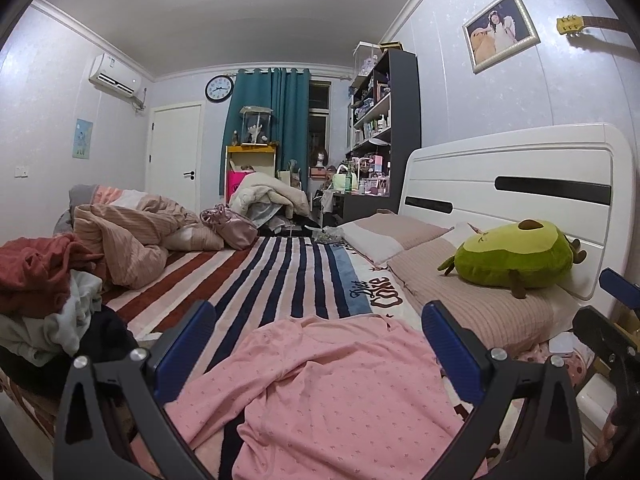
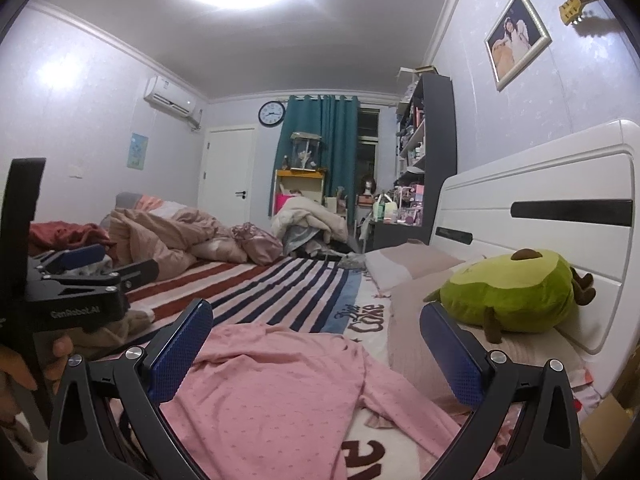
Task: Fold small clothes
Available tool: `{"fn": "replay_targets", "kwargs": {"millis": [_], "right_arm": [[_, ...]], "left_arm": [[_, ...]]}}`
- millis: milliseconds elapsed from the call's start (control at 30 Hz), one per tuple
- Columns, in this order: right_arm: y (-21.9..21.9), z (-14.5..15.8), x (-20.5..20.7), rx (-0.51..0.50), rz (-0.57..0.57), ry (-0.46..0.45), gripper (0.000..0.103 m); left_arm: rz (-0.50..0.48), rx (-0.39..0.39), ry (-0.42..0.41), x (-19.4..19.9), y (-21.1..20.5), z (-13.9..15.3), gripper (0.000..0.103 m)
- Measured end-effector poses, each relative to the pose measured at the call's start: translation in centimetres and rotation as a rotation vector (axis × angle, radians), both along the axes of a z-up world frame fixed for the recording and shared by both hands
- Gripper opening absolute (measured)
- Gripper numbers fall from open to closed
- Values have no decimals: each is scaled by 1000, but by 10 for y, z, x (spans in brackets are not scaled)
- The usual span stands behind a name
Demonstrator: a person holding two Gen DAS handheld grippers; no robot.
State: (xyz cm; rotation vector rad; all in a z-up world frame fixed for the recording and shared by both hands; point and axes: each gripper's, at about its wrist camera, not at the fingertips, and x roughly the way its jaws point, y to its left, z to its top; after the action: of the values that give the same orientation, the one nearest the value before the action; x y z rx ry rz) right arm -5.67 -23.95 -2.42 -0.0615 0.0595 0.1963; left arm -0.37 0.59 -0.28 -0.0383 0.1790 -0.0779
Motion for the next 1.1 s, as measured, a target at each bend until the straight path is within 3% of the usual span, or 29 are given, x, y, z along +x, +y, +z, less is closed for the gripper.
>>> {"fn": "replay_targets", "kwargs": {"millis": [1100], "right_arm": [[17, -15, 17, 9, 69, 51, 103]], "left_arm": [[55, 2, 61, 9, 29, -18, 102]]}}
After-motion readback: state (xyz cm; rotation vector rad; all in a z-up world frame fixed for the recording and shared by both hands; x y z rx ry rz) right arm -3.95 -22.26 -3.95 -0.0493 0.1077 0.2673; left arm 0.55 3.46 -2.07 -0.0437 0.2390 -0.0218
